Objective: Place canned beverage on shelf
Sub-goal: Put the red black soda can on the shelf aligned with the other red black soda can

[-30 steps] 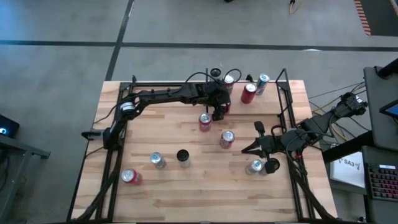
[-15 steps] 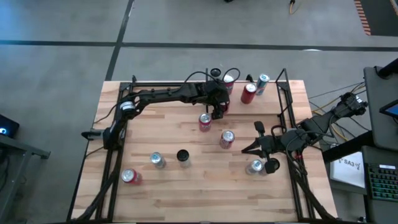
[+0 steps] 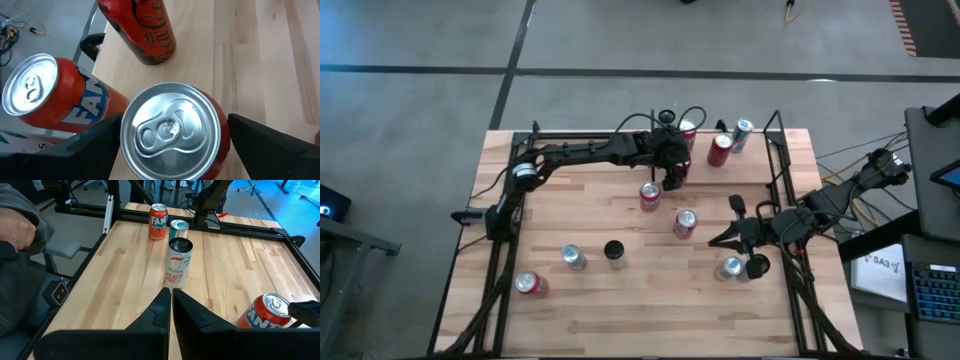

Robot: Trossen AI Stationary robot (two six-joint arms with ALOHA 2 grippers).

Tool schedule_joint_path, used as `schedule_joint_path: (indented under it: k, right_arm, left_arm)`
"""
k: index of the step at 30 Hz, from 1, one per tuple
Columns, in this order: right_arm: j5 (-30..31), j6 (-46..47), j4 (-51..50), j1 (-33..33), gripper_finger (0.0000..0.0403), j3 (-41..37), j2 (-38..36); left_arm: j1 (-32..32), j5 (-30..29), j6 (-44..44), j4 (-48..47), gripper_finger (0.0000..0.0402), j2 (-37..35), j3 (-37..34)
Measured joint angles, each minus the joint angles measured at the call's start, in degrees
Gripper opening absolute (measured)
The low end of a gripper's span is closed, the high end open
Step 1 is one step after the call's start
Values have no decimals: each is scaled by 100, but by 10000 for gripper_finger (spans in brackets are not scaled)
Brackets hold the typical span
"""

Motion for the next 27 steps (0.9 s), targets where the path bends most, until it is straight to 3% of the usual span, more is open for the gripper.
schedule_joint_path:
  k: [6, 12, 19, 23, 27]
  right_arm:
    - [44, 38, 15, 0, 9, 0, 0]
    - [988, 345, 22, -12, 9, 5, -2]
    - [1372, 805, 42, -328, 9, 15, 4]
    - [1402, 967, -2, -629, 9, 17, 36]
    - [1397, 986, -58, -941, 9, 19, 36]
  left_arm:
    - [0, 2, 51, -72, 340, 0, 45]
    - [0, 0, 188, -507, 341, -46, 562]
    - [0, 4, 284, -893, 341, -262, 1085]
    - [-7, 113, 141, -694, 341, -672, 974]
    - [-50, 444, -66, -318, 341, -1199, 374]
